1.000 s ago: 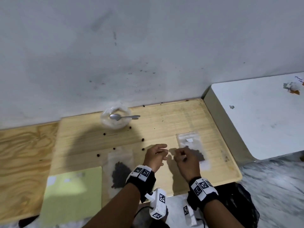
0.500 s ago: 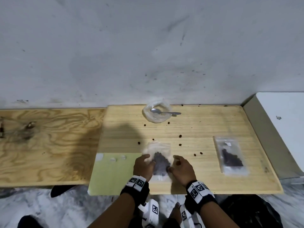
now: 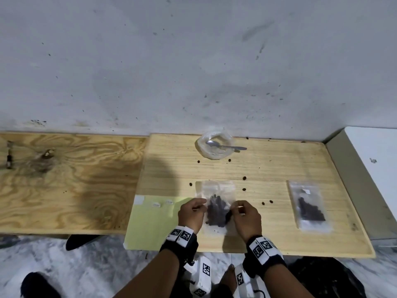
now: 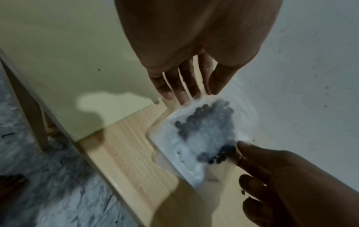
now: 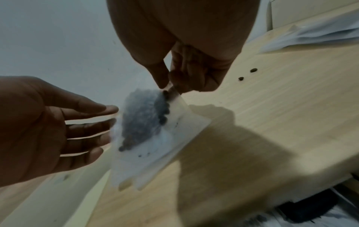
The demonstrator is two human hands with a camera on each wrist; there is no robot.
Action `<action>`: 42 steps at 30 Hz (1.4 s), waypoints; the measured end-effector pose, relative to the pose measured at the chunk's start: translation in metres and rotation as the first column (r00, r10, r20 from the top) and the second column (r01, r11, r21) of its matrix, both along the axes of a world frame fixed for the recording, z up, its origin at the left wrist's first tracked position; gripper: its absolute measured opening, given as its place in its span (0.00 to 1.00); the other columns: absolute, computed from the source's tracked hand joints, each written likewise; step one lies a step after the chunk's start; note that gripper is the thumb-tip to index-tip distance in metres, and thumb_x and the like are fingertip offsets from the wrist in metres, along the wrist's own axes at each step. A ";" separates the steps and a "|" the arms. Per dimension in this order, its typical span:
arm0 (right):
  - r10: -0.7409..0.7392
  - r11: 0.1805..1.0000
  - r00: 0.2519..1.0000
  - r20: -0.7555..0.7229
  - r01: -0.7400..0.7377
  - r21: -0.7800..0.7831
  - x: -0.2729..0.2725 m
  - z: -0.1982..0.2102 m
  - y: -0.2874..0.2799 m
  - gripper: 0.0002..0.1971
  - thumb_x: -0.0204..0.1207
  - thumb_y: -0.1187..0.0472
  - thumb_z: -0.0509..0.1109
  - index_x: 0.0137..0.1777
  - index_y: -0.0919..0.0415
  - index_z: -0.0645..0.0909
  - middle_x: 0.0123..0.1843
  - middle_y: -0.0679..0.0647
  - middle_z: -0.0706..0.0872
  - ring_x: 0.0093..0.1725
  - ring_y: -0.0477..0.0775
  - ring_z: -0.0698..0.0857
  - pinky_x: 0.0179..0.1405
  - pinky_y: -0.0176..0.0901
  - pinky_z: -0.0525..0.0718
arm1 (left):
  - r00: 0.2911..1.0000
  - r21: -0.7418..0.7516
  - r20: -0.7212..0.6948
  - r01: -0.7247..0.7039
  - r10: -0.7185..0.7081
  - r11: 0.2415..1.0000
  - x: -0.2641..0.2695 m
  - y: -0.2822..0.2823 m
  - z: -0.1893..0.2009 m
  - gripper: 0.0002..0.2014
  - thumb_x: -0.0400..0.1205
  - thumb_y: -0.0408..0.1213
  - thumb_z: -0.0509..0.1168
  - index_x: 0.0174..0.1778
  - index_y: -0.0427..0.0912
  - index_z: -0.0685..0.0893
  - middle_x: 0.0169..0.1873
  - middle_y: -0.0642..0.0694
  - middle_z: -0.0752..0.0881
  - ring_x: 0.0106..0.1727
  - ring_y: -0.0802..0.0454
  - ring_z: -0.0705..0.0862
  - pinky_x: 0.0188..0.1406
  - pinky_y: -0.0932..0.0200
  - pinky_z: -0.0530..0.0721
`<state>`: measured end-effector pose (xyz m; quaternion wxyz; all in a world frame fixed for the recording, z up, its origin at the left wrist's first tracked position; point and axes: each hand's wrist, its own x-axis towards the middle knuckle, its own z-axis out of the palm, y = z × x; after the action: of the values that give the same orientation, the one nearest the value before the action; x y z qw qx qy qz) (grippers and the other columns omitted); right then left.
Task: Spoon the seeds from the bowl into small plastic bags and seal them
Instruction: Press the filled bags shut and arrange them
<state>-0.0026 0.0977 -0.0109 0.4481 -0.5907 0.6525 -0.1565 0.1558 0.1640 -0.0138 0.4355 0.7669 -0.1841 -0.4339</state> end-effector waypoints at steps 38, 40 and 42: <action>0.239 0.967 0.959 0.155 -0.250 0.055 0.173 0.003 0.037 0.14 0.77 0.58 0.75 0.31 0.55 0.76 0.32 0.46 0.81 0.40 0.51 0.81 0.44 0.43 0.76 | 0.960 -0.211 0.003 -0.273 0.280 0.939 0.178 0.077 0.005 0.11 0.78 0.22 0.67 0.45 0.42 0.90 0.30 0.49 0.86 0.27 0.56 0.79 0.24 0.70 0.76; 0.272 0.960 0.930 0.246 -0.282 0.002 0.178 0.013 0.040 0.16 0.76 0.61 0.76 0.30 0.53 0.75 0.29 0.42 0.77 0.34 0.45 0.76 0.40 0.40 0.75 | 0.977 -0.194 0.085 -0.176 0.195 0.965 0.172 0.073 0.008 0.15 0.78 0.23 0.66 0.44 0.50 0.89 0.37 0.50 0.89 0.28 0.58 0.80 0.28 0.68 0.77; 0.320 0.947 0.911 0.259 -0.314 -0.066 0.184 0.022 0.041 0.15 0.76 0.62 0.77 0.30 0.51 0.77 0.28 0.43 0.77 0.31 0.42 0.76 0.36 0.36 0.75 | 0.988 -0.210 0.074 -0.117 0.135 0.971 0.164 0.069 0.014 0.18 0.78 0.22 0.65 0.48 0.53 0.88 0.38 0.47 0.89 0.27 0.57 0.79 0.28 0.65 0.78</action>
<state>0.1812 0.1392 0.0114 0.5443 -0.6673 0.4801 -0.1671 0.3198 0.2327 0.0002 0.5305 0.7462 -0.1979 -0.3501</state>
